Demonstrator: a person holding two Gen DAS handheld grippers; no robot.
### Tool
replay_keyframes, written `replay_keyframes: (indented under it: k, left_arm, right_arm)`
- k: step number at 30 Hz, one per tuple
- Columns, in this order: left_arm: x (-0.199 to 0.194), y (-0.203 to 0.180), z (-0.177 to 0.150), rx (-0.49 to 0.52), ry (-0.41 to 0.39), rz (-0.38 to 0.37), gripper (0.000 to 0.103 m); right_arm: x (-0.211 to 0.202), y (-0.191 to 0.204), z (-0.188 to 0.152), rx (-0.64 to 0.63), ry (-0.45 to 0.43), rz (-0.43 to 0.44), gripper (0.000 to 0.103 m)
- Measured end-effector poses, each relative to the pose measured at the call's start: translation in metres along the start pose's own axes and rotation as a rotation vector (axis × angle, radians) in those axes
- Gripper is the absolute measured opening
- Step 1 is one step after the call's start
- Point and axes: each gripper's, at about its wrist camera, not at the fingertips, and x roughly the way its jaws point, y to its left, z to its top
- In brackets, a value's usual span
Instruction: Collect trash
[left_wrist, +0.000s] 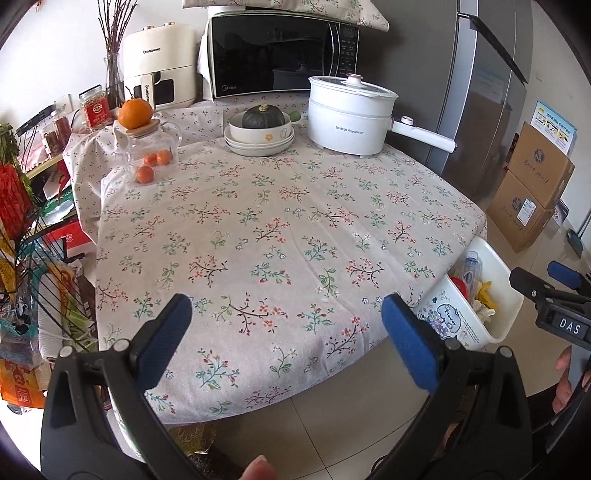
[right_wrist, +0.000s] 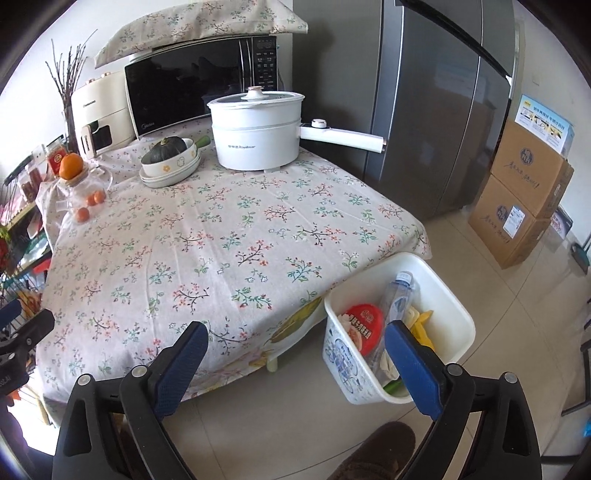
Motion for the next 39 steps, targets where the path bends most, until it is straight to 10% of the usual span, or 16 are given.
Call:
replay_keyframes:
  k: [39]
  left_arm:
    - [-0.018,-0.012,-0.001,-0.010,-0.078,0.006,0.102]
  right_arm:
    - [-0.019,0.008,0.002,-0.021,-0.065,-0.037,0.103]
